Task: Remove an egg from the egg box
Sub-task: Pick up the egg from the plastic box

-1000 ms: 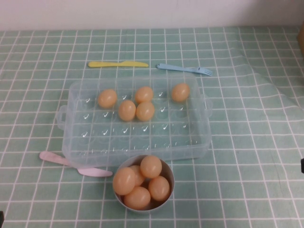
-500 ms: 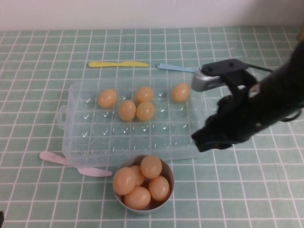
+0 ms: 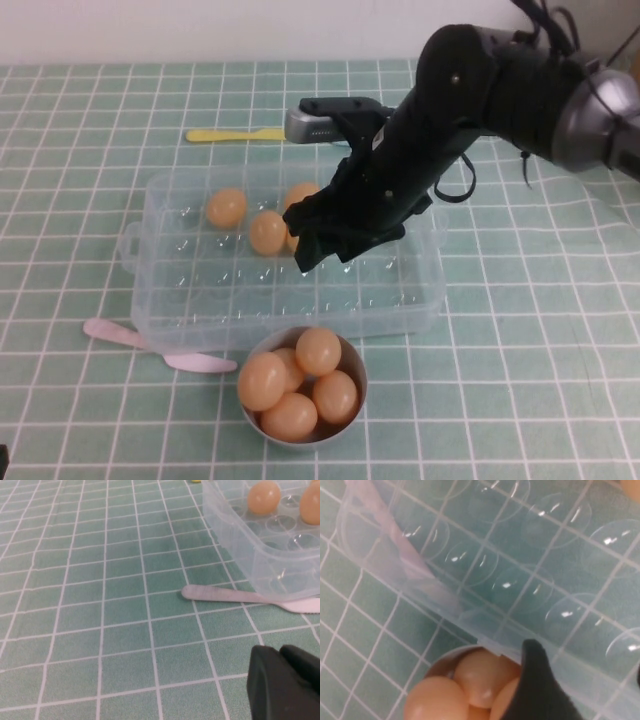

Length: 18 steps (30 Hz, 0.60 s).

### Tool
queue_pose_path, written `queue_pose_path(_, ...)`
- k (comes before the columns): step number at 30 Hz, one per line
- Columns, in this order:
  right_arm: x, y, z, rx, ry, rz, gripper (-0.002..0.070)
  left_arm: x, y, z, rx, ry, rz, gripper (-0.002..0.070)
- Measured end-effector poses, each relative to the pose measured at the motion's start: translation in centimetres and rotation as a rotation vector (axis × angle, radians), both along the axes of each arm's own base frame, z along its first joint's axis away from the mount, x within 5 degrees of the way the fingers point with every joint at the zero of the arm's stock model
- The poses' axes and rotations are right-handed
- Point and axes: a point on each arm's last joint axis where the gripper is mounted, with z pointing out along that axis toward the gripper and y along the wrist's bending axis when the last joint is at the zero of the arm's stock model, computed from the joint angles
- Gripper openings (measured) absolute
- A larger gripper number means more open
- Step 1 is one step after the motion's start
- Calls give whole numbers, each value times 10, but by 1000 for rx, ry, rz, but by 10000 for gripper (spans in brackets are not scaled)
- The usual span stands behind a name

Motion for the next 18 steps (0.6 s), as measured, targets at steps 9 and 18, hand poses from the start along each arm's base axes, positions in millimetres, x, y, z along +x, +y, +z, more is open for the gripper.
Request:
queue_pose_path(9, 34, 16, -18, -40, 31, -144, 404, 0, 0, 0, 0, 0, 0, 1)
queue_pose_path(18, 50, 20, -21, -45, -55, -266, 407, 0, 0, 0, 0, 0, 0, 1)
